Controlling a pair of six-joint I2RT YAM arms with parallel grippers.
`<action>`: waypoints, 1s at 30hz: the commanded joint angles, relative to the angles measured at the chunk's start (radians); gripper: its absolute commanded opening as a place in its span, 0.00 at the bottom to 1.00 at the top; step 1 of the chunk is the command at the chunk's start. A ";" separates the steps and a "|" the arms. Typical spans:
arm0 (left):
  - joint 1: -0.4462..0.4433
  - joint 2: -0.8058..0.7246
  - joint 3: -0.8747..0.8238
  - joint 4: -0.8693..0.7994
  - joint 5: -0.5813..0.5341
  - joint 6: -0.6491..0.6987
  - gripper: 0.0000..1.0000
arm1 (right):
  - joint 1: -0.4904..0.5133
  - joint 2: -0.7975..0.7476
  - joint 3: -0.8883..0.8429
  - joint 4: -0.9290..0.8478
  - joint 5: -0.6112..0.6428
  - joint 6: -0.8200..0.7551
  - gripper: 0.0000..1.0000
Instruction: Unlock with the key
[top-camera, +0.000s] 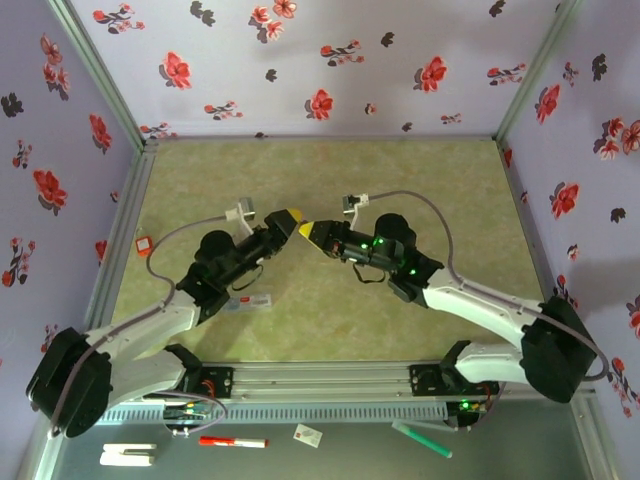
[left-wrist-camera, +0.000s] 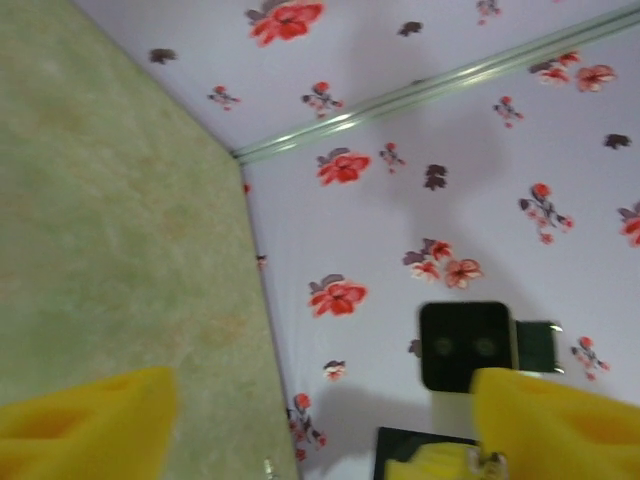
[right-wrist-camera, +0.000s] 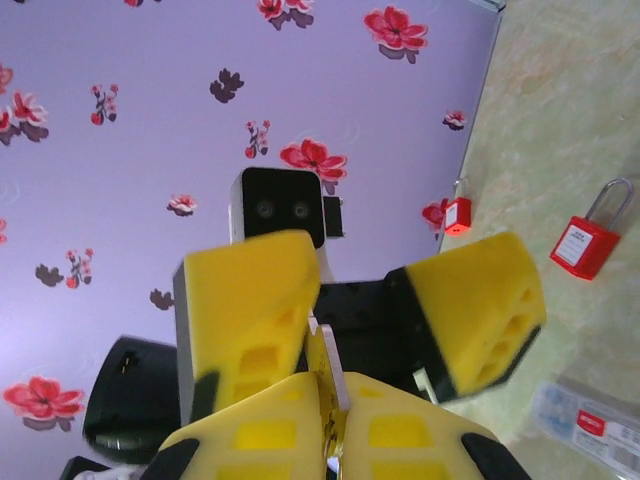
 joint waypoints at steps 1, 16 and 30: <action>0.084 -0.122 0.029 -0.197 -0.013 0.029 0.97 | 0.001 -0.055 0.002 -0.148 0.024 -0.090 0.00; 0.328 0.106 0.555 -1.541 -0.024 0.758 1.00 | -0.017 -0.073 0.136 -0.672 0.099 -0.303 0.00; 0.345 0.603 0.734 -1.636 -0.364 1.020 0.78 | -0.033 -0.073 0.128 -0.699 0.079 -0.322 0.00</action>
